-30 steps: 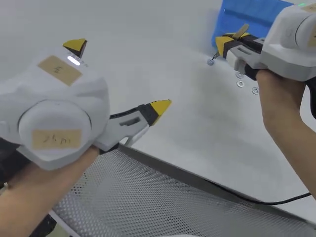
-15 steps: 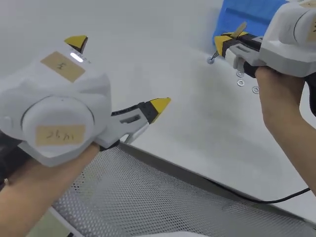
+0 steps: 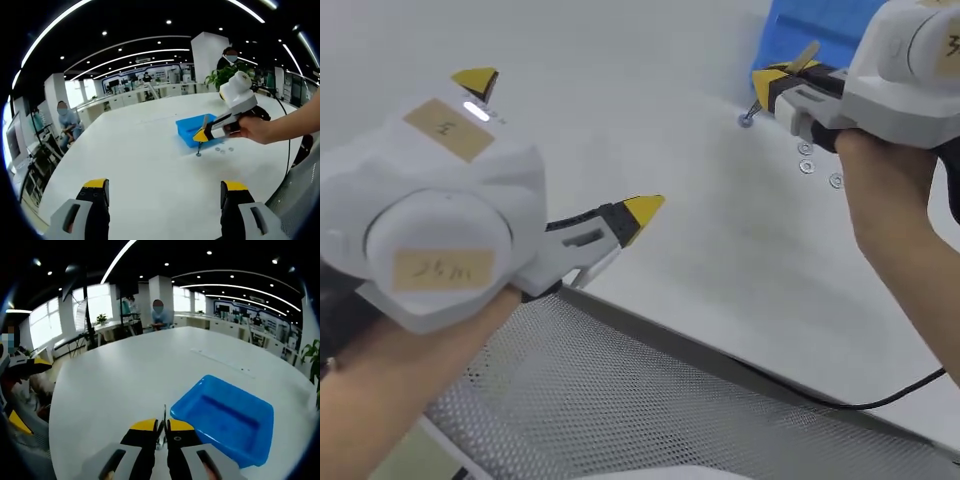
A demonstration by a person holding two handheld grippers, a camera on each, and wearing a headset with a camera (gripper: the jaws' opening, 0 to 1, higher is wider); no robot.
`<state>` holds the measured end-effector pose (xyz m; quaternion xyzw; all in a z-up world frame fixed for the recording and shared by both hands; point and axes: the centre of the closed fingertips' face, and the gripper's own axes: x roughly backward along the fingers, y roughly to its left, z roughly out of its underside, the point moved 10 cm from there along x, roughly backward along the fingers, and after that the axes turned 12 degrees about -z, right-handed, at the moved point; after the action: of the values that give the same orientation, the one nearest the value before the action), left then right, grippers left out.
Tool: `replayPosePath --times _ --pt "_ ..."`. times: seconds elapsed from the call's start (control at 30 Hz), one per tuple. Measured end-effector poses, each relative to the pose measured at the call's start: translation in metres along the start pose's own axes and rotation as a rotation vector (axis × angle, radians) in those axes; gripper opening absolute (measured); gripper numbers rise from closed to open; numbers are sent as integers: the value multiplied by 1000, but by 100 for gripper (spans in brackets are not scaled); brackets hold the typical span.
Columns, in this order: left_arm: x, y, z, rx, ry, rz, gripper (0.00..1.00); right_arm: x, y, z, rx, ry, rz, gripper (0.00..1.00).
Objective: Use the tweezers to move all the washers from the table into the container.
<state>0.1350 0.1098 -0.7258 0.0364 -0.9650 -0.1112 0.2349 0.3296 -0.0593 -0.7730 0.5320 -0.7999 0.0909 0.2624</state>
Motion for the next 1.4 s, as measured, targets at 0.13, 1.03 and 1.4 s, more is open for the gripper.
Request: replayPosePath --times 0.13,1.03,1.4 --pt "0 0 0 -2 -1 0 94 -3 2 -2 67 32 -6 4" --pt "1 0 -2 -15 -18 -1 92 5 3 -17 85 5 -24 1" --pt "2 0 -3 -14 -22 -10 93 5 -3 -1 -34 -43 6 3"
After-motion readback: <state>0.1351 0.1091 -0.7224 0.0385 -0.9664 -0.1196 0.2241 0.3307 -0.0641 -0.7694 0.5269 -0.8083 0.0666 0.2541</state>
